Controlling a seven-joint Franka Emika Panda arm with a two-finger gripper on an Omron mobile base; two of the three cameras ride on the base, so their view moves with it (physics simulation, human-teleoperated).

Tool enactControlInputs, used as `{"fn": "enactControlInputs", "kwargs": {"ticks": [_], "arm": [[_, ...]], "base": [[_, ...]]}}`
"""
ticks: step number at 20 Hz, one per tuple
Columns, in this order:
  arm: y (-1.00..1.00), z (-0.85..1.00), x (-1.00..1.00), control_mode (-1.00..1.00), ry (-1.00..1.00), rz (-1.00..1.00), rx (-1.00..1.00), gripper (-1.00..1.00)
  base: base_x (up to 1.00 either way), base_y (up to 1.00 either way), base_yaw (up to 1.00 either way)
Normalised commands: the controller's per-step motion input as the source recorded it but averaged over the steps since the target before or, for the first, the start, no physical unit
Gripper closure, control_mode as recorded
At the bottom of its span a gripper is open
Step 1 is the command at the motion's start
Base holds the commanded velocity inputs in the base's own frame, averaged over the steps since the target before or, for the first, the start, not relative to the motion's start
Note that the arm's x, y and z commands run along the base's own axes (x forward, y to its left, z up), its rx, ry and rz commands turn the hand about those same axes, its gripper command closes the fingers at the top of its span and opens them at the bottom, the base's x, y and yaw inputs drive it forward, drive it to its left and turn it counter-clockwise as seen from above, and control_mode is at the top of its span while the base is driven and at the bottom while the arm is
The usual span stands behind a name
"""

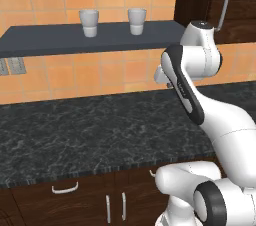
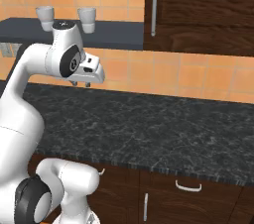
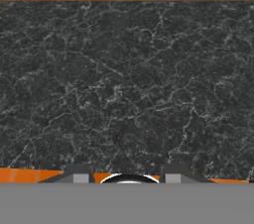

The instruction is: Take a straw from the drawer in front and place it inside the glass cup on the dining counter.

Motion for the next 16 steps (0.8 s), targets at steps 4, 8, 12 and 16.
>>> {"fn": "enactControlInputs", "kwargs": {"ticks": [4,8,12,16], "arm": [[0.00,0.00,0.00,1.00,0.00,0.00,0.00,-1.00],[0.00,0.00,0.00,1.00,0.00,0.00,0.00,-1.00],[0.00,0.00,0.00,1.00,0.00,0.00,0.00,-1.00],[0.00,0.00,0.00,1.00,0.00,0.00,0.00,-1.00]], "base": [[-0.07,0.00,0.00],[-0.47,-0.01,0.00],[-0.74,-0.21,0.00],[-0.31,-0.14,0.00]]}}
